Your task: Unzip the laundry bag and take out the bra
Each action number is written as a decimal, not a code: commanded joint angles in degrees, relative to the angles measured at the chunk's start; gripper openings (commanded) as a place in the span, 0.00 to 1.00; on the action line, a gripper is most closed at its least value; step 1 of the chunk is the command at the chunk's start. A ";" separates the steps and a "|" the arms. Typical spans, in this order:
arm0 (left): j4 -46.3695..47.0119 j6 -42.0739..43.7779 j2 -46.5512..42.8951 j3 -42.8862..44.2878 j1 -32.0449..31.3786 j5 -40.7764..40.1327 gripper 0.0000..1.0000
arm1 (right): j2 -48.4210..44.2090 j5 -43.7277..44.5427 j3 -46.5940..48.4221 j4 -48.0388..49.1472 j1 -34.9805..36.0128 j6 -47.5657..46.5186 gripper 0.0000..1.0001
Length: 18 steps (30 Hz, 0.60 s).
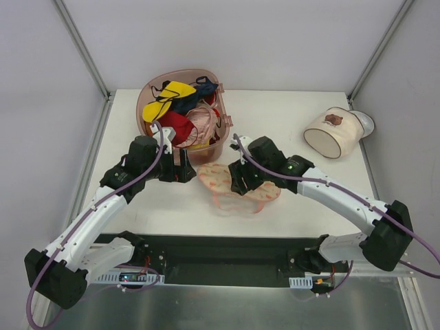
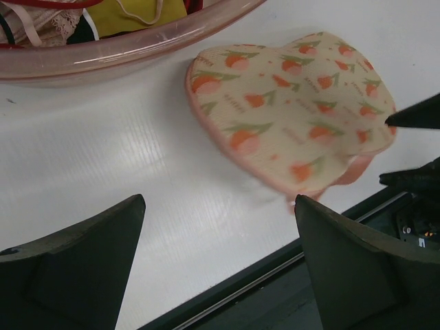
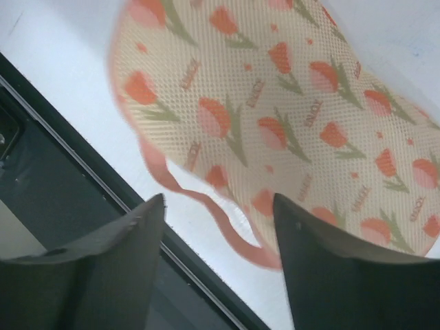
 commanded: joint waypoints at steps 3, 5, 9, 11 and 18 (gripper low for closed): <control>0.91 -0.51 1.85 1.96 -0.27 1.06 0.91 | 0.26 4.51 2.76 -4.22 -1.11 1.59 0.79; 1.00 -1.04 2.47 1.88 -0.27 2.38 0.91 | -0.44 6.26 1.27 -4.04 -2.96 3.08 0.79; 1.09 -1.22 3.18 1.52 -0.27 2.65 0.91 | 0.69 9.79 0.55 -7.45 -12.77 8.61 0.80; 1.26 -1.04 3.18 1.70 -0.36 2.39 0.91 | 3.24 8.83 0.55 -8.61 -15.87 10.72 0.79; 1.27 -1.30 3.44 1.88 -0.36 2.74 0.92 | 11.41 0.30 0.03 -8.01 -23.26 13.10 0.79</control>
